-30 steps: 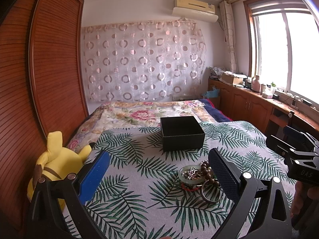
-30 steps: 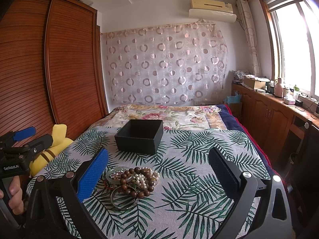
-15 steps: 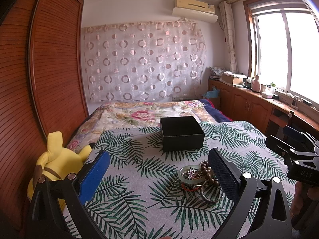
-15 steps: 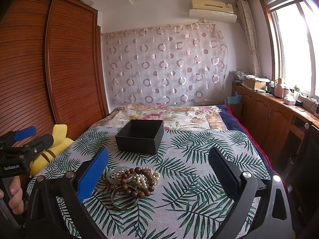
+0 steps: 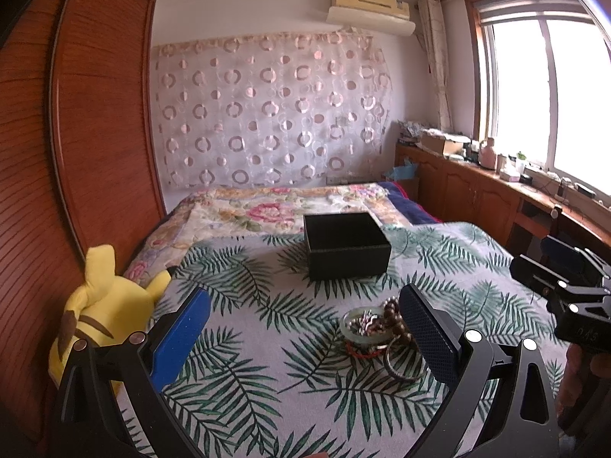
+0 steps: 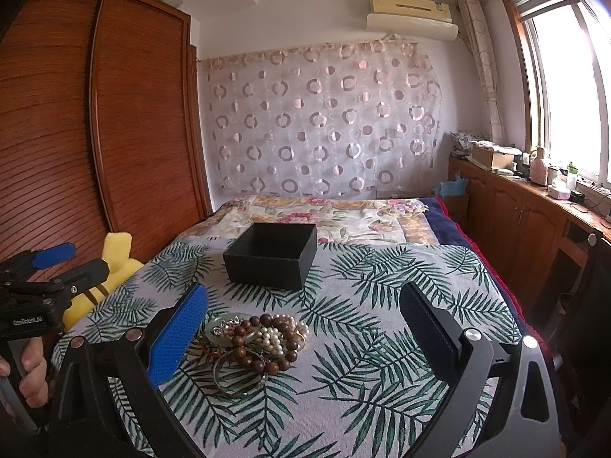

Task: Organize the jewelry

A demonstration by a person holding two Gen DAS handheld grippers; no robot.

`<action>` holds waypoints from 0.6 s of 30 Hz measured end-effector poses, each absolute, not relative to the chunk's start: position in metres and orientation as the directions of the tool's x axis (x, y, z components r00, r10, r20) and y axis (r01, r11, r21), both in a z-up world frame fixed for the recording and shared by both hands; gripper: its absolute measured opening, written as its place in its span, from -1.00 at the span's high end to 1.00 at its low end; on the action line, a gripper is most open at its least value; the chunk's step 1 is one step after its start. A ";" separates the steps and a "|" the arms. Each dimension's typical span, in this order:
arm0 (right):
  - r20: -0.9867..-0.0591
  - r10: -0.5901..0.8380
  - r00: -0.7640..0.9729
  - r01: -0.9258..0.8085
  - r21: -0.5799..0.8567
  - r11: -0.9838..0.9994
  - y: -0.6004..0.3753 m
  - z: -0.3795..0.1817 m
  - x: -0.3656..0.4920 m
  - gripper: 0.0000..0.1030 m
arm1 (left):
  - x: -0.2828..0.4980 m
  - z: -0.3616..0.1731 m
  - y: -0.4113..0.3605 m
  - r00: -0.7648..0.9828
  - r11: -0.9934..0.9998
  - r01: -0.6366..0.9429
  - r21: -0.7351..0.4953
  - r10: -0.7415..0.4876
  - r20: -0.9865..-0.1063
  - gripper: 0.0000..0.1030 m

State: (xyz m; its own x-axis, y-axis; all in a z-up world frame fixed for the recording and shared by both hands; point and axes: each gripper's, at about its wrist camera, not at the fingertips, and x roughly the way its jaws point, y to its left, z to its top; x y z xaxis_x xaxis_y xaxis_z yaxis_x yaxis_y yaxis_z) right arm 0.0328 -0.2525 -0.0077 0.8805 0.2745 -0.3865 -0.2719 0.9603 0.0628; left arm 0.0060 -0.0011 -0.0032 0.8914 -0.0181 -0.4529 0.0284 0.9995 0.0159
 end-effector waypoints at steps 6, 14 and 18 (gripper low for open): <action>-0.433 0.292 0.853 -0.296 0.061 0.953 -0.247 -0.027 0.043 -0.88 | 0.018 -0.030 -0.003 0.858 0.998 0.059 0.001 -0.050 -0.511 -0.85; -0.523 0.357 0.774 -0.359 0.100 0.928 -0.253 -0.058 0.063 -0.75 | 0.033 -0.057 0.000 0.812 0.996 0.092 -0.016 -0.084 -0.578 -0.85; -0.558 0.389 0.733 -0.403 0.104 0.909 -0.245 -0.068 0.074 -0.57 | 0.039 -0.065 0.004 0.795 0.994 0.103 -0.037 -0.105 -0.597 -0.85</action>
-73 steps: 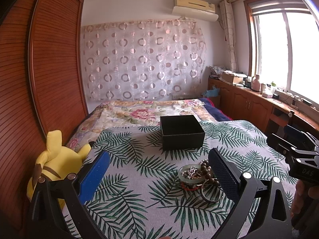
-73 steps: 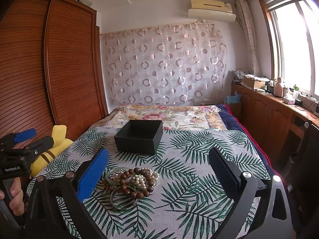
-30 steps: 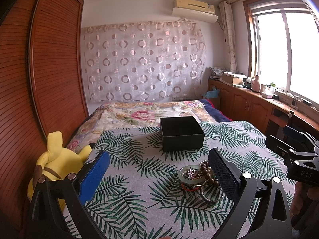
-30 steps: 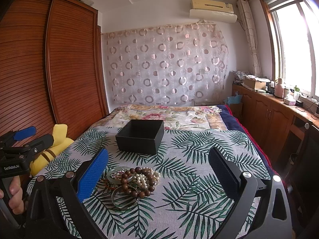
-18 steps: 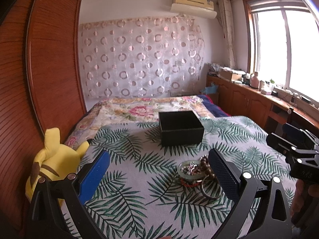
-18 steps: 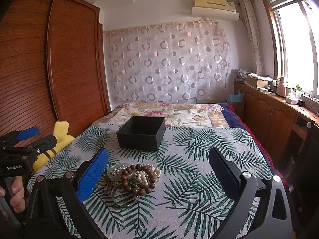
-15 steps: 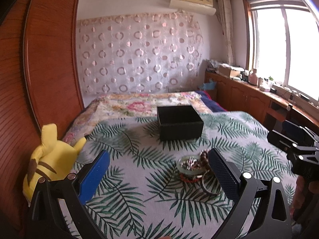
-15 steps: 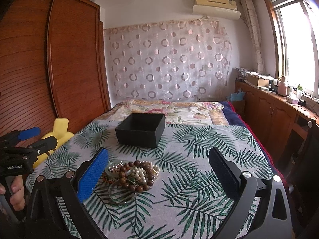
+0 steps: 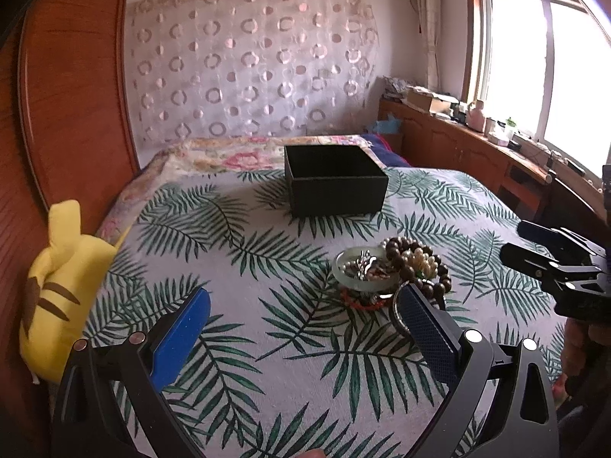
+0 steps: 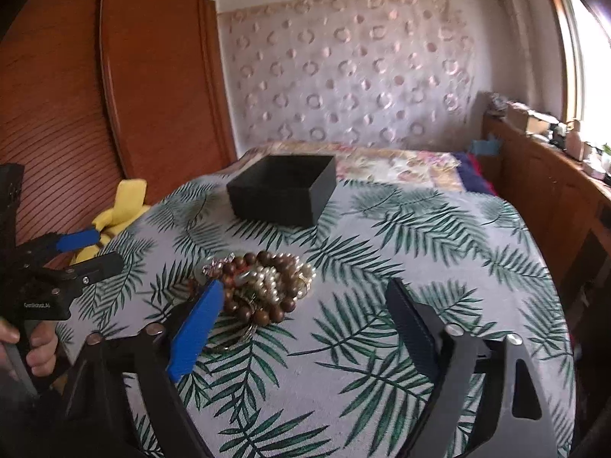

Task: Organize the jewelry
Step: 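Grasp the brown bead bracelet from the pile with the right gripper and lift, then grasp the silver bangle with the left gripper while the right gripper holds the brown beads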

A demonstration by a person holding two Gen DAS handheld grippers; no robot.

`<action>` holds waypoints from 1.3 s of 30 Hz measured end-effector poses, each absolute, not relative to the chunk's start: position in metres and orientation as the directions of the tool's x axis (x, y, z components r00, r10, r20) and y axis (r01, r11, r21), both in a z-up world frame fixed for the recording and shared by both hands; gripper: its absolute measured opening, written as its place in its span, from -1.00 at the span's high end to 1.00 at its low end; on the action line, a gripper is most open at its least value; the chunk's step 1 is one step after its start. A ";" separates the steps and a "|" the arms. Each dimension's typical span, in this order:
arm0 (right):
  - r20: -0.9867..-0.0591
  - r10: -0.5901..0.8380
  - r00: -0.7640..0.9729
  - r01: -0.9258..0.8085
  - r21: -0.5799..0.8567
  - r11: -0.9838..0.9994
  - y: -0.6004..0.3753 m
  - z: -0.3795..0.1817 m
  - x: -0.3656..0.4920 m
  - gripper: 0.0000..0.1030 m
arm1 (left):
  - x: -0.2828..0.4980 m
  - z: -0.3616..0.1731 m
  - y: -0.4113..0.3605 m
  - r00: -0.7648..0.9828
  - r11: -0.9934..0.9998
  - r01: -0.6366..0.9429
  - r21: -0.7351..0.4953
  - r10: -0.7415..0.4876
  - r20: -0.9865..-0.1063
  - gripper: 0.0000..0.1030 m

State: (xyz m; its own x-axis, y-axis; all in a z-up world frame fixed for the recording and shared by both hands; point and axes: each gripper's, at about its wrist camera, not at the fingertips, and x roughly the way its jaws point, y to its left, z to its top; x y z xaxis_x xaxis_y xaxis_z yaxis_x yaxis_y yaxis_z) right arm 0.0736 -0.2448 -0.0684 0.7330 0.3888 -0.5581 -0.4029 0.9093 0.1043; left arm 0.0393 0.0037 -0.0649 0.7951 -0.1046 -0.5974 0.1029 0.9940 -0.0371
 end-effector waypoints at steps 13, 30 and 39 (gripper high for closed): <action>-0.696 0.456 0.555 -0.594 0.052 0.803 -0.183 -0.099 0.097 0.22 | 0.052 -0.095 0.012 0.741 0.989 0.131 -0.071 -0.145 -0.655 -0.85; -0.702 0.413 0.580 -0.610 -0.038 0.791 -0.182 -0.093 0.101 0.71 | 0.057 -0.108 0.009 0.686 0.971 0.184 -0.151 -0.237 -0.688 -0.49; -0.594 0.428 0.682 -0.540 -0.014 0.841 -0.222 -0.045 0.099 0.71 | 0.066 -0.108 -0.021 0.617 0.931 0.292 -0.220 -0.360 -0.700 0.15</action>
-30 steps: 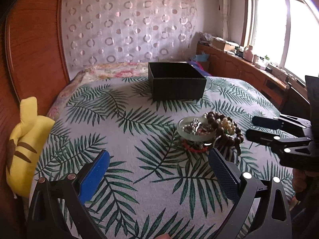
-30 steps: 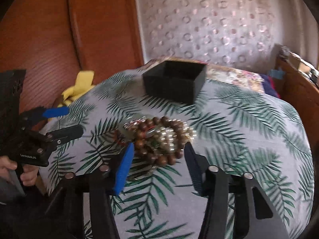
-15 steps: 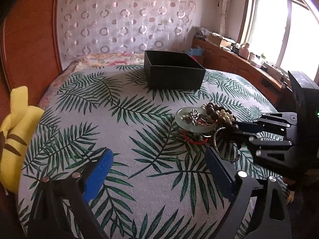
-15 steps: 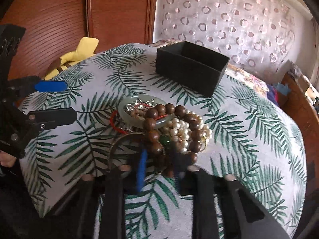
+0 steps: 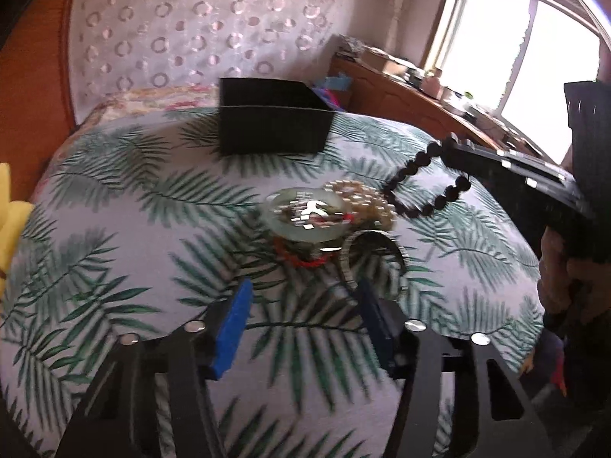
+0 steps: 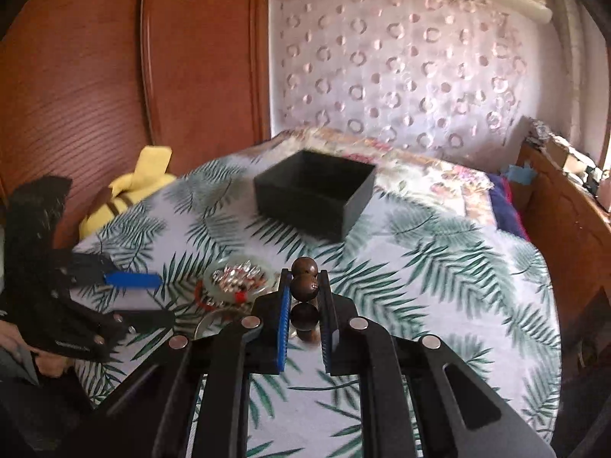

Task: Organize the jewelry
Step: 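Grasp the silver bangle with the left gripper while the right gripper holds the brown beads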

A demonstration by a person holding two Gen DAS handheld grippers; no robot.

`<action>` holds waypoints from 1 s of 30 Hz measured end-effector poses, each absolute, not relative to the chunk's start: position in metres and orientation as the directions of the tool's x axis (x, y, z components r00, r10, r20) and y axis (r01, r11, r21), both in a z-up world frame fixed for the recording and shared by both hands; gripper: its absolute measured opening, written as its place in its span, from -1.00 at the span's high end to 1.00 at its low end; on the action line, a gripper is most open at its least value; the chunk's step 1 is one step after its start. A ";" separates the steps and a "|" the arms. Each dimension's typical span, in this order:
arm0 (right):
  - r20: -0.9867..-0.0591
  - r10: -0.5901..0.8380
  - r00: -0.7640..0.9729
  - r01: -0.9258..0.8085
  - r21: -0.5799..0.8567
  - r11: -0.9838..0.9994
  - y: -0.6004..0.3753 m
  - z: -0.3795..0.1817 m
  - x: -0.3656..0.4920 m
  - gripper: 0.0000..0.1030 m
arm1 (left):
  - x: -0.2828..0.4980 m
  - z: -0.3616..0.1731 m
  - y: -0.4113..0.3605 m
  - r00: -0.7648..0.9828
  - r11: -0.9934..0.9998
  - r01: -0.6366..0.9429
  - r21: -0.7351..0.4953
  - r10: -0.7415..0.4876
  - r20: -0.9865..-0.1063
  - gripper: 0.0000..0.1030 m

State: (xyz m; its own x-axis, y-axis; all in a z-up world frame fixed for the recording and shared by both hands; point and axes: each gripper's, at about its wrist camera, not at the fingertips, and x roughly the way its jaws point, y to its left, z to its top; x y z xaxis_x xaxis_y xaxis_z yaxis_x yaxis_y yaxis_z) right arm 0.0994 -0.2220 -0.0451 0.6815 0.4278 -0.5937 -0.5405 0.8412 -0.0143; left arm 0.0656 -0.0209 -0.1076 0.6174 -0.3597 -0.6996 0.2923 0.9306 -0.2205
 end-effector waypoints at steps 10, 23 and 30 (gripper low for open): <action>-0.561 0.408 0.721 -0.505 -0.021 0.863 -0.248 -0.029 0.092 0.71 | 0.088 -0.117 -0.050 0.543 0.901 0.363 -0.236 -0.411 -0.732 0.64; -0.585 0.394 0.709 -0.482 0.006 0.876 -0.252 -0.045 0.091 0.71 | 0.088 -0.123 -0.064 0.558 0.915 0.378 -0.137 -0.344 -0.755 0.90; -0.577 0.399 0.713 -0.485 0.006 0.874 -0.253 -0.043 0.093 0.71 | 0.079 -0.098 -0.056 0.616 0.912 0.382 -0.151 -0.372 -0.695 0.91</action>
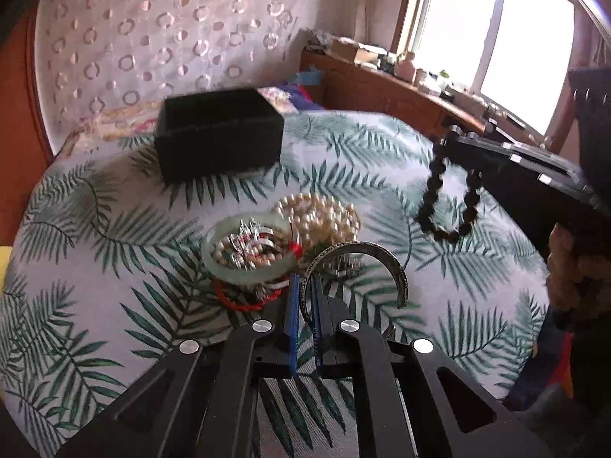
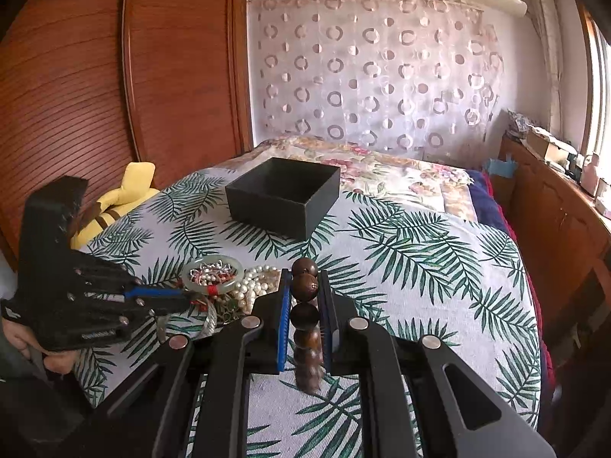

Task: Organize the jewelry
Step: 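Grasp the silver bangle with the left gripper while the right gripper holds the brown beads, then carry the silver bangle into the black box and open the left gripper while right holds beads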

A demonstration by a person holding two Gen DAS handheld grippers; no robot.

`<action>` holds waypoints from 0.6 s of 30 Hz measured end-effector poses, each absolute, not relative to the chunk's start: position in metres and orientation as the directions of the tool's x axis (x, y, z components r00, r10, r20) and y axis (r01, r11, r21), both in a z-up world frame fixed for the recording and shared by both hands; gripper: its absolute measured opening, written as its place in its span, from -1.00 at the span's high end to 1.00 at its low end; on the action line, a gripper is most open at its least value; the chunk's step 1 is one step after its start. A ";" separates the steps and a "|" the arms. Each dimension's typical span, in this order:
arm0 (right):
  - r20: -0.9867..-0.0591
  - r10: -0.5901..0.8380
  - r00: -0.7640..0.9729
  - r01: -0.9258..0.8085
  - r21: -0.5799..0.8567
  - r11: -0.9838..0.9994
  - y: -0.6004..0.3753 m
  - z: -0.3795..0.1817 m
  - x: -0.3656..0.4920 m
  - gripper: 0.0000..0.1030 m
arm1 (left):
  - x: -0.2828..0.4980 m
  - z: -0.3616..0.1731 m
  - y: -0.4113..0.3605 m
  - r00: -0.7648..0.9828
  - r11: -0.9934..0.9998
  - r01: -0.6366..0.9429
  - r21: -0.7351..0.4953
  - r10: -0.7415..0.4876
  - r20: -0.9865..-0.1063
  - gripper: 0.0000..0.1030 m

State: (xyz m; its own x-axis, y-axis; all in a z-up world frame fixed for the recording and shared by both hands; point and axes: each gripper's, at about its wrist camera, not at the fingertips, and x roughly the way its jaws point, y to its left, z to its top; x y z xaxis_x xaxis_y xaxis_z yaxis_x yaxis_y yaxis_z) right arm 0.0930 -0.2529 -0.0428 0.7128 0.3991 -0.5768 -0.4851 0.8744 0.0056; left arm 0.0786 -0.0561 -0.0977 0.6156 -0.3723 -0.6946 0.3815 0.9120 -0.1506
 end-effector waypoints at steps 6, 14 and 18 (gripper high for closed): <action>-0.561 0.403 0.723 -0.490 -0.005 0.872 -0.251 -0.033 0.096 0.71 | 0.087 -0.075 -0.044 0.665 0.923 0.357 -0.146 -0.361 -0.654 0.91; -0.536 0.420 0.732 -0.502 -0.009 0.865 -0.245 -0.013 0.107 0.71 | 0.102 -0.052 -0.029 0.712 0.939 0.316 -0.133 -0.327 -0.621 0.91; -0.522 0.432 0.736 -0.510 -0.007 0.860 -0.240 -0.001 0.118 0.71 | 0.115 -0.039 -0.025 0.737 0.947 0.301 -0.114 -0.307 -0.603 0.90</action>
State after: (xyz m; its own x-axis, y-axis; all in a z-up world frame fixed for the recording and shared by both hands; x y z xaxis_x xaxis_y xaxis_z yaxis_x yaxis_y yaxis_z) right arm 0.1176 -0.2402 -0.0005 0.7359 0.4317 -0.5216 -0.5097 0.8603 -0.0070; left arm 0.1147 -0.0251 -0.0392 0.7367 -0.3069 -0.6026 0.3012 0.9467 -0.1139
